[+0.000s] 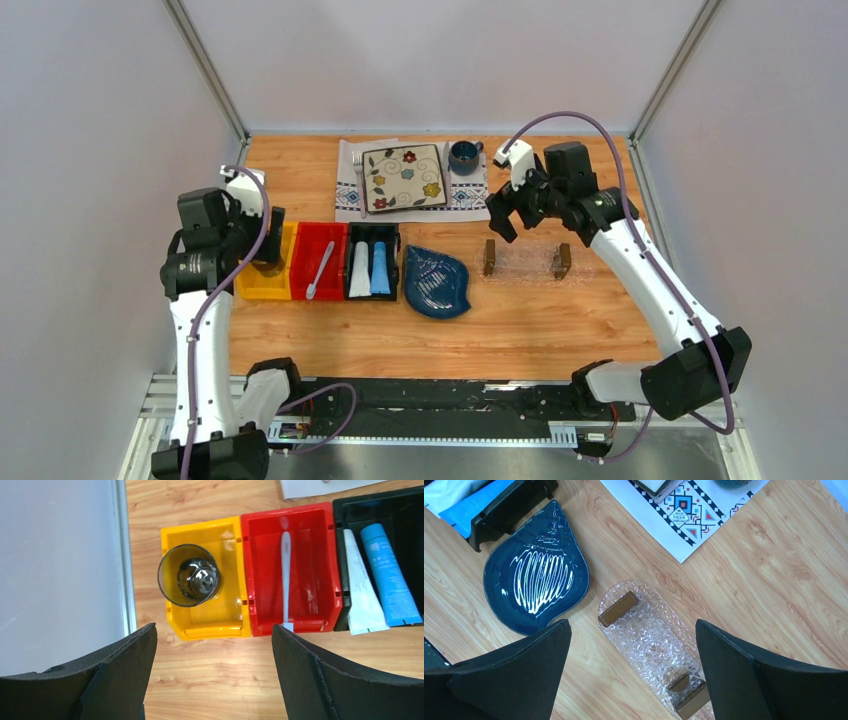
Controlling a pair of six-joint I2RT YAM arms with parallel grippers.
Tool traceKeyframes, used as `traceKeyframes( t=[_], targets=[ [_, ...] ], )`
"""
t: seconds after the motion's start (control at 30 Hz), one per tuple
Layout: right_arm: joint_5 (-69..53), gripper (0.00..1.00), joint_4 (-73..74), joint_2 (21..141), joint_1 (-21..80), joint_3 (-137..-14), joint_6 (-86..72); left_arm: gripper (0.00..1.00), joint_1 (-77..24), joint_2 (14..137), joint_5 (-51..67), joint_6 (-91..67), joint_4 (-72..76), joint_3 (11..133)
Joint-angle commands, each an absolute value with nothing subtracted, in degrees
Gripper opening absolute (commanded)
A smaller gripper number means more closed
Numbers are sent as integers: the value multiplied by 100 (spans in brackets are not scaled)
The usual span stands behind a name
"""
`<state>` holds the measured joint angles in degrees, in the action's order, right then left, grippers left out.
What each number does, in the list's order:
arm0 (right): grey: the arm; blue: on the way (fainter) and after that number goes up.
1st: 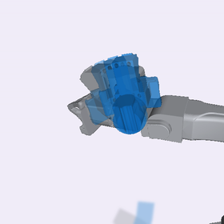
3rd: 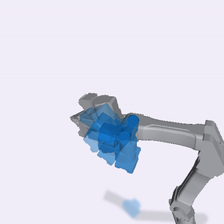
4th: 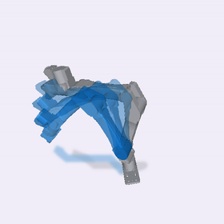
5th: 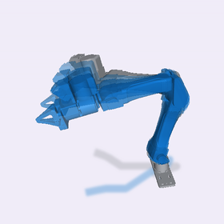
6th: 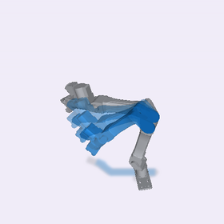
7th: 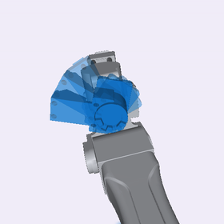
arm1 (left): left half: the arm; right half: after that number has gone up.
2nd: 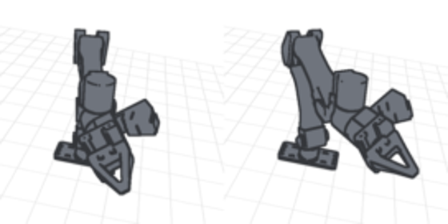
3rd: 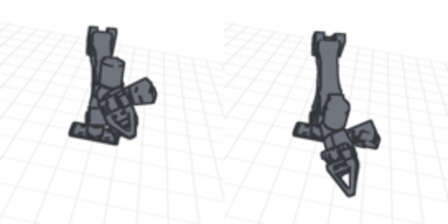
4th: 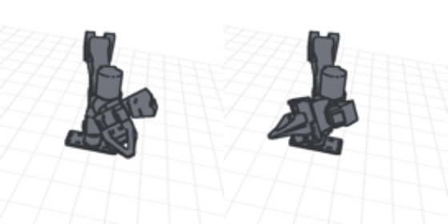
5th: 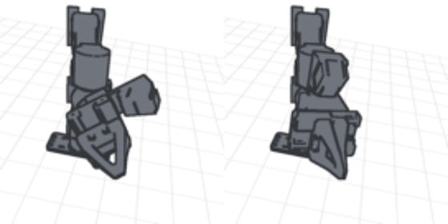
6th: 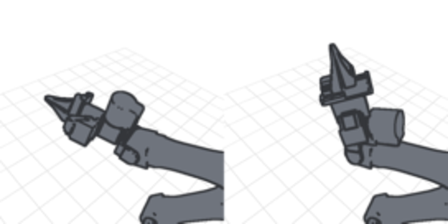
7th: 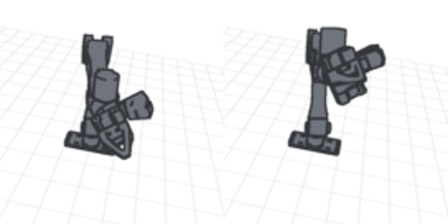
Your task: Prepare toiletry sets of a toothbrush and toothpaste on the tray
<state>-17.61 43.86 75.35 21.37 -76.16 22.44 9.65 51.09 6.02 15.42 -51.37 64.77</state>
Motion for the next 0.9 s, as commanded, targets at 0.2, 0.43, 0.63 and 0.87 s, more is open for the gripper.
traceKeyframes(
  t=[0.2,0.43,0.63,0.87],
  targets=[
    [-1617,100,3656,7137,2180,-7225,1872,86,2082,5940,1160,1784,-5221,6882],
    [-1758,100,3630,7145,2206,-7137,1907,79,2452,6732,1204,1714,-5063,7031],
    [-1767,100,3726,7295,2276,-7216,1925,78,2487,7356,1020,1661,-4729,7031],
    [-1854,100,3805,7400,2338,-7233,1942,77,2619,7927,1028,1705,-4456,7066]
  ],
)
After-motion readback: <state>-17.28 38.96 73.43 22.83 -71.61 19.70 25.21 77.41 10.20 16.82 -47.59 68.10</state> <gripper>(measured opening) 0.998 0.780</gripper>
